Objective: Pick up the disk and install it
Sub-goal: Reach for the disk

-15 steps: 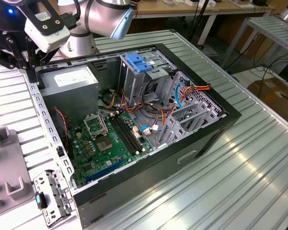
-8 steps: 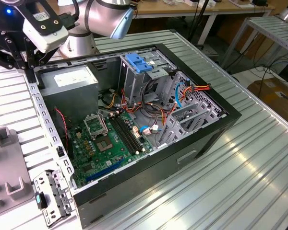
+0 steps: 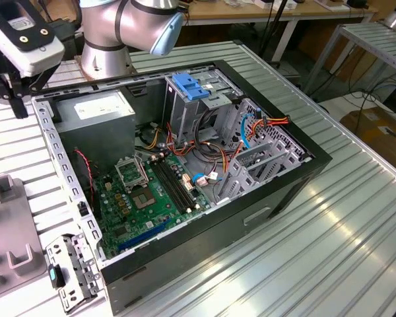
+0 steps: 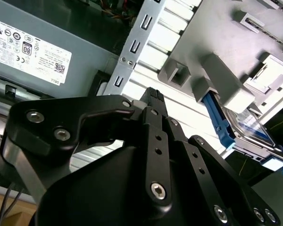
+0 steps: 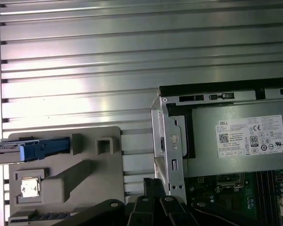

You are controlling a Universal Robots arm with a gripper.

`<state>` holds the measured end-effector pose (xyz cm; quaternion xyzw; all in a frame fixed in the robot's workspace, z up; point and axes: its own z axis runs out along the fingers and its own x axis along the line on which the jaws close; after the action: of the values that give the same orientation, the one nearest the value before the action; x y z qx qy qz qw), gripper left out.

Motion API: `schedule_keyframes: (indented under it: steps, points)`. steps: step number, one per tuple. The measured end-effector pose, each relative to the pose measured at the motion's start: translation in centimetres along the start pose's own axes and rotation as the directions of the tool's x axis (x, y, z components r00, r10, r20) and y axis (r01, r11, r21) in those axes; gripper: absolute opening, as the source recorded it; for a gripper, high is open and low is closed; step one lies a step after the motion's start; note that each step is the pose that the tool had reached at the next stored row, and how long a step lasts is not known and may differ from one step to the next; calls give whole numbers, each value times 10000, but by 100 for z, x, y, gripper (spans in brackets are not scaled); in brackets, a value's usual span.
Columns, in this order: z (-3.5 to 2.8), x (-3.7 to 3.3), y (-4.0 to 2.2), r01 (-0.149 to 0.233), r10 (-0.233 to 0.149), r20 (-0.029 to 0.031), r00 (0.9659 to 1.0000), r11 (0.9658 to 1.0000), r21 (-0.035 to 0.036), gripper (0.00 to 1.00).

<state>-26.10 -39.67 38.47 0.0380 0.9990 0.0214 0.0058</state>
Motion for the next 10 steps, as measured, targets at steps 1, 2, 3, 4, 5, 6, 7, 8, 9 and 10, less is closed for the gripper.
schedule_keyframes:
  steps: [1,2,3,4,5,6,7,8,9,10]
  points:
    - [0,24,1,-1,1,1,10000,10000,0,11]
    - [0,45,1,0,0,1,10000,10000,-1,11]
    - [0,62,2,-1,1,0,10000,10000,-1,11]
    - [0,63,2,-1,1,1,10000,10000,-1,11]
    - [0,63,2,0,0,0,10000,10000,-1,11]
    - [0,63,2,1,-1,0,10000,10000,0,11]
    - [0,63,2,0,0,0,10000,10000,0,11]
    - [0,64,2,0,0,0,10000,10000,-1,11]
    - [0,64,2,0,0,0,10000,10000,-1,11]
    - [0,72,1,-2,2,0,10000,10000,0,11]
